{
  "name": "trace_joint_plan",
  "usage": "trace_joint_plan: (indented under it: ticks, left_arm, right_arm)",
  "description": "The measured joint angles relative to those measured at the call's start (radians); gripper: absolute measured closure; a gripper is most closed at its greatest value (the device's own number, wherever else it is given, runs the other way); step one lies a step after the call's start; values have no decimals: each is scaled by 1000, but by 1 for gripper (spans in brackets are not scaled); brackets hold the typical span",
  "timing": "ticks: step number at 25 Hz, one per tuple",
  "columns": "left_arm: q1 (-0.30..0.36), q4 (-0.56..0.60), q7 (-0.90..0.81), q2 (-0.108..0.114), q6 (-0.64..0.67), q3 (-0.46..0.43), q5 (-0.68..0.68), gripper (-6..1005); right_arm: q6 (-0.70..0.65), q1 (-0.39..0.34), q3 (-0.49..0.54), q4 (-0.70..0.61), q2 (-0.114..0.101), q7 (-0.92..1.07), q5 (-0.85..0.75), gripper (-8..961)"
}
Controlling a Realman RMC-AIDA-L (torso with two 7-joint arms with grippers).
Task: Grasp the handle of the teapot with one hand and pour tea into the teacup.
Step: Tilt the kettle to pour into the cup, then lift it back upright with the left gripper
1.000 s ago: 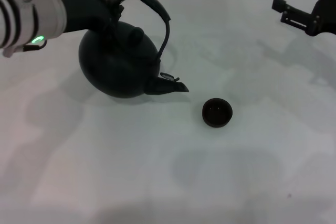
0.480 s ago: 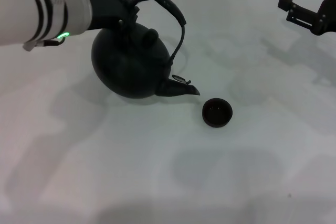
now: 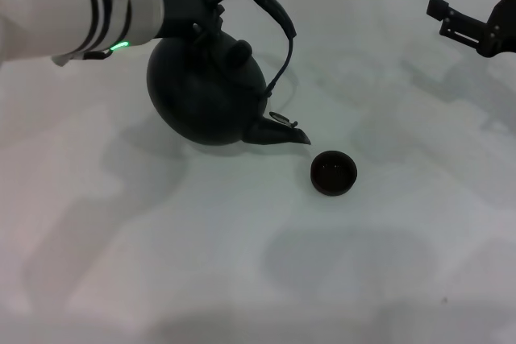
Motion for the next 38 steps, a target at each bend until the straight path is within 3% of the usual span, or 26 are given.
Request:
trace_joint_plan:
  ticks: [38]
  left_arm:
    - [-146,-63,-30,0,51,50,16,899]
  right_arm:
    - [-5,6,26,42,0,-17,12,93]
